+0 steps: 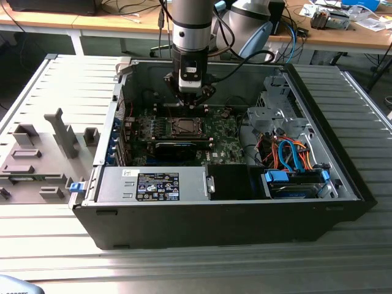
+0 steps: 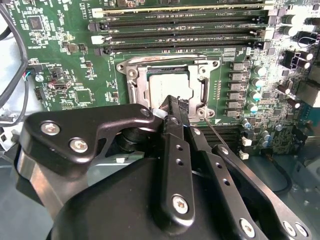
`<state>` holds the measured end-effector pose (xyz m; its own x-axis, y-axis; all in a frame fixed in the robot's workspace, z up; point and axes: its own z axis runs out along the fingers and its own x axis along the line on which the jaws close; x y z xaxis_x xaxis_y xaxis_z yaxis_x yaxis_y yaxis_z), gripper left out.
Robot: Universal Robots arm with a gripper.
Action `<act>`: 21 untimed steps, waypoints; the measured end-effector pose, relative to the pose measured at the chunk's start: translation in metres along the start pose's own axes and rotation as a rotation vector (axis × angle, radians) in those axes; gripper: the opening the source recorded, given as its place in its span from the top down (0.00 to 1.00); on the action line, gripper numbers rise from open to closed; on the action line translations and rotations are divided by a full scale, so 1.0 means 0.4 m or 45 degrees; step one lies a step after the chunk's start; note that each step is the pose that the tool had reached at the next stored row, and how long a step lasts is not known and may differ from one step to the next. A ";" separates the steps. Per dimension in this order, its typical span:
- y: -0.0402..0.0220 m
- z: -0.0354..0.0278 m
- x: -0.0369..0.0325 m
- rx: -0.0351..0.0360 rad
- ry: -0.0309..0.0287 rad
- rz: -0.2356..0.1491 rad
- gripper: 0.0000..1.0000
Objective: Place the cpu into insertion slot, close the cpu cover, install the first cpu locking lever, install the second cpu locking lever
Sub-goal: 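Install the first cpu locking lever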
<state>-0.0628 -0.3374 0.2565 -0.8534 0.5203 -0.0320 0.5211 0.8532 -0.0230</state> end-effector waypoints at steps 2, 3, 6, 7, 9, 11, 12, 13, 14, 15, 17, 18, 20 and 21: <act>0.000 0.000 0.000 -0.0003 -0.0003 -0.011 0.89; 0.000 0.000 0.000 -0.0005 -0.0003 -0.016 0.89; 0.000 0.000 0.000 -0.0015 -0.0003 -0.030 0.89; 0.000 0.000 0.000 -0.0017 -0.0004 -0.035 0.89; 0.000 0.000 0.000 -0.0020 -0.0005 -0.041 0.89; 0.000 0.000 0.000 -0.0023 -0.0007 -0.049 0.89; 0.000 0.000 0.000 -0.0025 -0.0008 -0.052 0.89; 0.000 0.000 0.000 -0.0026 -0.0009 -0.058 0.89; 0.000 0.000 0.000 -0.0028 -0.0010 -0.064 0.89; 0.000 0.000 0.000 -0.0029 -0.0011 -0.067 0.89; 0.001 0.000 -0.001 -0.0030 -0.0012 -0.074 0.89; 0.001 0.000 -0.001 -0.0030 -0.0013 -0.076 0.89; 0.001 0.000 -0.001 -0.0032 -0.0014 -0.079 0.89; 0.001 0.000 -0.002 -0.0034 -0.0014 -0.082 0.89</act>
<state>-0.0621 -0.3374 0.2566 -0.8852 0.4641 -0.0317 0.4649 0.8851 -0.0224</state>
